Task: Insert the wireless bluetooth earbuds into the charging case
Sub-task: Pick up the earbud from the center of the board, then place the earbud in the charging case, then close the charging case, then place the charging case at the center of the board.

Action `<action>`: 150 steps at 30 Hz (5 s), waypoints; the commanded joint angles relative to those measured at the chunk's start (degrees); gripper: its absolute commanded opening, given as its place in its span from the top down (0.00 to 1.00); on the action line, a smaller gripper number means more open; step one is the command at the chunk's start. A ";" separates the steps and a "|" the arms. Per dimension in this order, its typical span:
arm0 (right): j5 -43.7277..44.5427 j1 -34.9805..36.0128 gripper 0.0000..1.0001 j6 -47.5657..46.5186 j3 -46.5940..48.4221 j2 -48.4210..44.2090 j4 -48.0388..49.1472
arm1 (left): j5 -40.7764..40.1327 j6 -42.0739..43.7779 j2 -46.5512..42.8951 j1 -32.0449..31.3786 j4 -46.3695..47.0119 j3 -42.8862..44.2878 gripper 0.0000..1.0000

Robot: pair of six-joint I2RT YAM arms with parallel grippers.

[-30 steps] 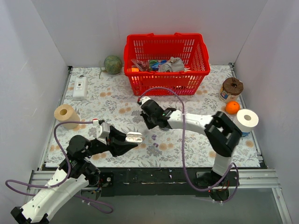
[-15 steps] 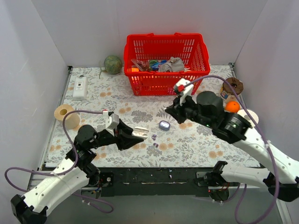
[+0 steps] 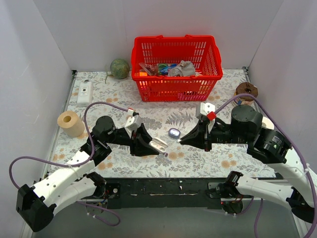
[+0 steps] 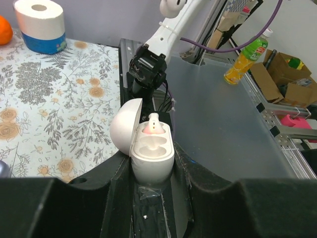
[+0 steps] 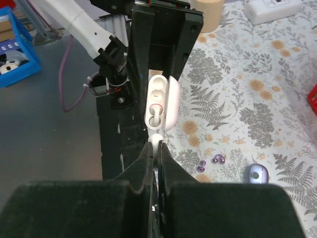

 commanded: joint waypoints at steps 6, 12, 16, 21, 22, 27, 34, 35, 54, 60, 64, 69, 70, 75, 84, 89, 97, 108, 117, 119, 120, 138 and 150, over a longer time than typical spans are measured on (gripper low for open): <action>1.34 7.94 0.99 4.31 -0.33 3.55 6.21 | -0.22 1.98 -0.04 -0.08 -1.24 1.61 1.00; 9.62 15.52 0.99 4.13 1.07 8.74 7.26 | 0.83 2.86 0.48 -0.08 -2.03 1.78 1.00; 11.72 16.32 0.99 4.57 1.25 11.02 8.76 | 1.53 3.21 0.22 -0.08 -2.12 1.35 1.00; 13.57 16.76 0.99 5.27 -0.06 12.08 11.56 | 2.06 3.56 -0.48 -0.17 -2.12 0.38 1.00; 14.19 16.67 0.99 5.36 -0.50 12.08 12.62 | 2.15 3.65 -0.74 -0.17 -2.12 0.29 1.00; 14.89 16.76 0.99 5.36 -0.68 13.31 13.86 | 1.98 3.56 -1.54 -0.17 -2.12 -0.41 1.00; 15.07 16.76 0.99 5.27 -0.86 15.42 14.82 | 1.45 3.48 -2.50 -0.35 -2.12 -0.68 1.00; 15.16 16.67 0.99 5.27 -0.86 15.68 14.82 | 1.27 3.56 -2.59 -0.52 -2.12 -0.68 1.00; 15.86 16.85 0.99 7.29 -2.62 15.42 14.82 | -3.30 3.92 -4.26 -0.79 -1.24 -1.47 1.00; 17.44 16.85 0.78 7.82 -2.35 14.98 14.30 | -3.82 3.65 -4.00 -0.79 -0.36 -1.47 1.00; 18.50 16.93 0.64 8.00 -1.56 14.89 13.95 | -4.00 3.48 -3.91 -0.79 -0.19 -1.64 1.00; 19.99 16.93 0.52 8.26 -0.33 14.54 13.68 | -4.53 3.30 -4.00 -0.79 0.07 -2.17 1.00; 19.99 16.85 0.51 8.43 0.89 14.46 13.59 | -4.61 3.39 -4.09 -0.79 0.08 -2.26 1.00; 26.80 16.76 0.47 9.05 5.47 10.17 14.47 | -5.23 3.48 -4.35 -0.79 0.08 -3.40 1.00; 43.64 15.44 0.99 11.60 3.19 9.87 9.21 | -6.46 2.77 -5.49 -0.79 1.57 -4.63 1.00; 39.69 15.53 0.99 12.13 1.17 12.78 8.76 | -7.60 2.69 -6.20 -0.79 2.97 -4.63 1.00; 34.32 15.53 0.99 12.13 1.60 16.12 8.67 | -8.66 2.51 -6.90 -0.79 4.12 -4.72 1.00; 25.88 15.53 0.99 11.42 1.08 16.48 9.11 | -9.98 2.77 -6.99 -0.79 4.73 -4.63 1.00; 27.89 15.53 0.99 12.21 -0.15 15.51 9.02 | -10.94 2.51 -6.72 -0.79 4.82 -4.81 1.00; 29.03 15.53 0.99 12.22 -0.86 14.64 9.55 | -11.29 2.07 -6.90 -0.79 4.82 -5.16 1.00; 31.05 15.61 0.99 12.91 -0.86 14.28 9.38 | -13.04 1.64 -6.99 -0.79 4.82 -5.25 1.00; 44.87 10.25 0.99 26.63 -25.37 2.94 17.72 | -37.93 -17.72 24.72 22.48 -8.88 0.45 1.00; 44.42 10.25 0.99 26.72 -29.25 0.83 19.39 | -34.67 -9.18 49.86 26.37 -14.07 13.21 1.00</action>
